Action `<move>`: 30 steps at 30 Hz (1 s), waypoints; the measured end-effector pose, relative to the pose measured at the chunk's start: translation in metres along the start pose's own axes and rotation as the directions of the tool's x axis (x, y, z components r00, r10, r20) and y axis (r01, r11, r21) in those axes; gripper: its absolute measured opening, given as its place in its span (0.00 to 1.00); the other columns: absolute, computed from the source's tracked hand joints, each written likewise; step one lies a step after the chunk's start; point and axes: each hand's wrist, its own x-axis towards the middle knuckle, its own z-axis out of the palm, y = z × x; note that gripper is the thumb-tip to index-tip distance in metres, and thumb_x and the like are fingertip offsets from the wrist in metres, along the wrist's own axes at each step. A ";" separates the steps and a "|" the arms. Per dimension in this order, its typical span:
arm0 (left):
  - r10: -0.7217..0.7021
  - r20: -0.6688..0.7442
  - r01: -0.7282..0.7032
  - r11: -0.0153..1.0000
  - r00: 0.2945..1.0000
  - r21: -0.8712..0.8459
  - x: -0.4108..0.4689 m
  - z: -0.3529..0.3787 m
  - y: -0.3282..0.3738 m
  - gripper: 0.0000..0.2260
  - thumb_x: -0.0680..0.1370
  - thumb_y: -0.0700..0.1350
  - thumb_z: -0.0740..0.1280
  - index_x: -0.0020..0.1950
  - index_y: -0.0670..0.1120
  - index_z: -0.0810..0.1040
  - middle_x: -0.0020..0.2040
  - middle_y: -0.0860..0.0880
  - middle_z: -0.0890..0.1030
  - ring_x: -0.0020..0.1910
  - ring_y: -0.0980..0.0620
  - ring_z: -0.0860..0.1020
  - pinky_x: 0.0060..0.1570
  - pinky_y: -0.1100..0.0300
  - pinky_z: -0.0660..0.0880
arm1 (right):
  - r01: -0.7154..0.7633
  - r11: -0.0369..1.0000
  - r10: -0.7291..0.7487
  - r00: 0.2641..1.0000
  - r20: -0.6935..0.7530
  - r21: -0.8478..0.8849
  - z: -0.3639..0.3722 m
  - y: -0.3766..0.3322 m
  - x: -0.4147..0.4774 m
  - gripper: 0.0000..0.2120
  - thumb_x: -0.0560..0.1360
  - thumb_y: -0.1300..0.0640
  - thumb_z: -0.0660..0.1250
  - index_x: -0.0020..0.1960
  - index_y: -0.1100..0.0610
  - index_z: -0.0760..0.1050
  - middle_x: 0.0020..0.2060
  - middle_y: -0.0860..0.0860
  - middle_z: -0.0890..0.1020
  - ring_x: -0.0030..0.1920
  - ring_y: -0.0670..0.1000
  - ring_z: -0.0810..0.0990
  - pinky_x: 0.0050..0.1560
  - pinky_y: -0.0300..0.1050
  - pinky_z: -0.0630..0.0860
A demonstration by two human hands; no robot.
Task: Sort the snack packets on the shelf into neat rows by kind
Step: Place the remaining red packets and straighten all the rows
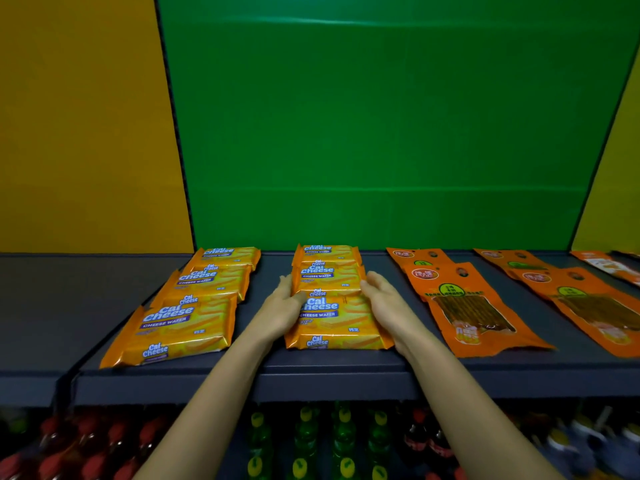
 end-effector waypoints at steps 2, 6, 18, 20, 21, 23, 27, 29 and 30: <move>0.026 -0.074 -0.019 0.995 0.997 0.097 -0.007 -0.001 0.006 0.26 0.80 0.47 0.58 0.76 0.46 0.53 0.78 0.48 0.50 0.76 0.48 0.56 0.74 0.53 0.56 | 0.031 0.996 -0.033 0.999 -0.023 -0.082 -0.004 -0.001 0.001 0.21 0.81 0.56 0.54 0.74 0.57 0.59 0.71 0.53 0.67 0.69 0.53 0.69 0.61 0.42 0.66; 0.264 -0.249 -0.172 0.926 0.932 0.337 -0.024 -0.020 0.010 0.17 0.80 0.42 0.58 0.69 0.42 0.68 0.71 0.45 0.69 0.70 0.48 0.67 0.66 0.59 0.62 | 0.216 0.917 -0.273 0.953 -0.132 -0.334 -0.009 -0.003 0.002 0.20 0.80 0.59 0.57 0.71 0.59 0.65 0.71 0.54 0.67 0.71 0.52 0.65 0.69 0.42 0.59; 0.174 -0.365 0.051 0.846 0.915 0.531 -0.062 -0.153 -0.033 0.20 0.79 0.46 0.60 0.69 0.41 0.67 0.69 0.42 0.70 0.68 0.43 0.68 0.63 0.54 0.65 | 0.328 0.908 -0.310 0.945 0.109 -0.260 0.091 -0.031 -0.024 0.19 0.79 0.62 0.58 0.69 0.58 0.67 0.69 0.52 0.71 0.69 0.49 0.68 0.69 0.43 0.63; 0.088 -0.337 0.073 0.896 0.938 0.438 -0.067 -0.162 -0.042 0.22 0.80 0.48 0.59 0.73 0.43 0.62 0.72 0.42 0.67 0.69 0.43 0.67 0.64 0.54 0.65 | 0.302 0.917 -0.274 0.952 0.135 -0.263 0.116 -0.030 -0.024 0.20 0.79 0.61 0.58 0.71 0.60 0.64 0.71 0.54 0.68 0.72 0.50 0.66 0.73 0.45 0.61; 0.042 -0.315 0.085 0.922 0.948 0.377 -0.069 -0.166 -0.047 0.23 0.80 0.48 0.58 0.74 0.44 0.59 0.72 0.42 0.66 0.69 0.43 0.67 0.64 0.55 0.65 | 0.284 0.920 -0.252 0.957 0.145 -0.271 0.129 -0.029 -0.024 0.22 0.80 0.60 0.58 0.72 0.60 0.62 0.72 0.54 0.66 0.73 0.50 0.63 0.74 0.46 0.59; -0.021 -0.251 0.089 0.962 0.968 0.259 -0.071 -0.170 -0.059 0.24 0.81 0.48 0.56 0.76 0.46 0.54 0.73 0.44 0.64 0.68 0.45 0.69 0.63 0.56 0.65 | 0.227 0.936 -0.190 0.969 0.156 -0.268 0.150 -0.026 -0.027 0.25 0.80 0.57 0.56 0.75 0.58 0.56 0.75 0.53 0.59 0.75 0.50 0.57 0.75 0.47 0.55; 0.010 -0.147 0.021 0.978 0.989 0.207 -0.071 -0.170 -0.073 0.20 0.82 0.47 0.54 0.73 0.47 0.57 0.69 0.46 0.69 0.62 0.47 0.73 0.62 0.56 0.66 | 0.149 0.946 -0.118 0.986 0.120 -0.290 0.175 -0.019 -0.032 0.26 0.81 0.54 0.53 0.76 0.57 0.51 0.77 0.52 0.46 0.77 0.50 0.48 0.74 0.44 0.49; 0.041 -0.107 -0.023 0.987 0.993 0.161 -0.069 -0.171 -0.074 0.17 0.82 0.46 0.54 0.71 0.48 0.59 0.65 0.48 0.73 0.55 0.50 0.74 0.58 0.59 0.68 | 0.141 0.935 -0.109 0.987 0.115 -0.327 0.181 -0.017 -0.034 0.27 0.82 0.53 0.52 0.77 0.56 0.47 0.77 0.53 0.42 0.77 0.50 0.47 0.73 0.43 0.49; 0.048 -0.084 -0.035 0.989 0.995 0.142 -0.068 -0.172 -0.073 0.17 0.82 0.46 0.54 0.71 0.48 0.59 0.62 0.49 0.73 0.53 0.51 0.74 0.56 0.59 0.69 | 0.143 0.929 -0.106 0.986 0.126 -0.341 0.183 -0.017 -0.035 0.27 0.82 0.54 0.52 0.77 0.56 0.46 0.77 0.53 0.41 0.77 0.51 0.47 0.73 0.43 0.50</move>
